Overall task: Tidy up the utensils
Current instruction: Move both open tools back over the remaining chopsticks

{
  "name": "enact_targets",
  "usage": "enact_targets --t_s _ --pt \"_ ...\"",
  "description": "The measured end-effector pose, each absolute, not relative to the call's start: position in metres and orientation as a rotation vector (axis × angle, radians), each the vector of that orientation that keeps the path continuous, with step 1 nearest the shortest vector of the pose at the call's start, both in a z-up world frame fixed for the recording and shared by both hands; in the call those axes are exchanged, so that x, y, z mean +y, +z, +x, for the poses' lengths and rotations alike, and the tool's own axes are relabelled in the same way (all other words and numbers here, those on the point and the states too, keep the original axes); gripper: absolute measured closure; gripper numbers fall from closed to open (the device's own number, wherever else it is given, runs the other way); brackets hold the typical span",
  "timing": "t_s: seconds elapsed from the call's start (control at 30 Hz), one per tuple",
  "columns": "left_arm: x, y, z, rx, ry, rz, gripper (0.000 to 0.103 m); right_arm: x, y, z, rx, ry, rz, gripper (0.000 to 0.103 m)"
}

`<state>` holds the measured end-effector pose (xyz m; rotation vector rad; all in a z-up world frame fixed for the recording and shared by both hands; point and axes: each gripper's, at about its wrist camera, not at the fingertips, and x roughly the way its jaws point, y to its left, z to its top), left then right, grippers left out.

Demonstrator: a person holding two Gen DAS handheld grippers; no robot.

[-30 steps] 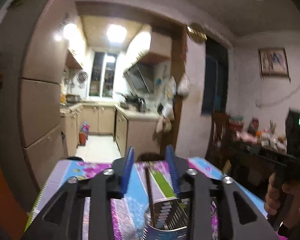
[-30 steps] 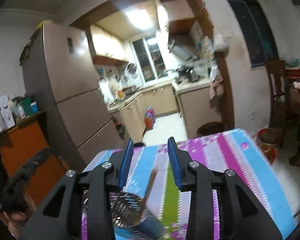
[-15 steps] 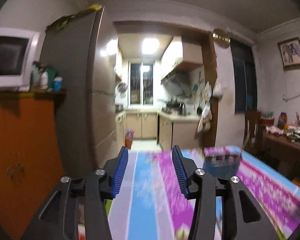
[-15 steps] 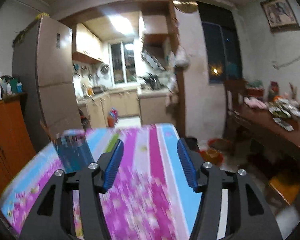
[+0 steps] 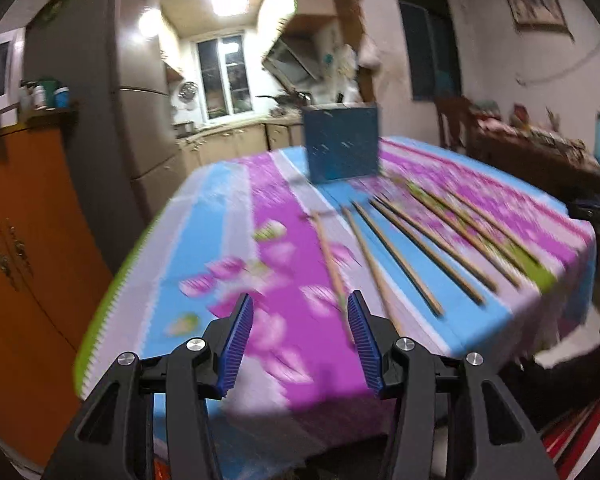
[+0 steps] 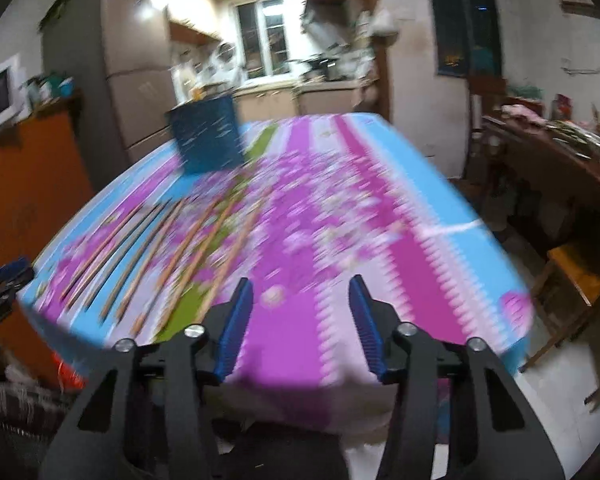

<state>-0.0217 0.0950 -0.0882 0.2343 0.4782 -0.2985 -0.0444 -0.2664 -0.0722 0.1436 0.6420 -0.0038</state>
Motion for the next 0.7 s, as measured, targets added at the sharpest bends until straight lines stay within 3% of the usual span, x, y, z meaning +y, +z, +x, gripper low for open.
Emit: enact_targets --t_s 0.13,0.3,0.4,0.7 --pt "0.079 -0.095 -0.03 0.473 -0.316 0.288 0.055 -0.228 -0.085 -0.052 0.652 0.032 0.047 0.07" --pt "0.068 -0.102 -0.018 0.515 -0.311 0.27 0.073 -0.201 -0.088 -0.05 0.654 0.06 -0.01 0.082" --pt "0.066 -0.107 -0.009 0.534 -0.3 0.272 0.079 -0.192 -0.09 -0.047 0.668 0.069 -0.028 0.083" --pt "0.057 -0.116 -0.002 0.541 -0.304 0.292 0.079 -0.19 -0.095 -0.033 0.713 0.053 -0.018 0.085"
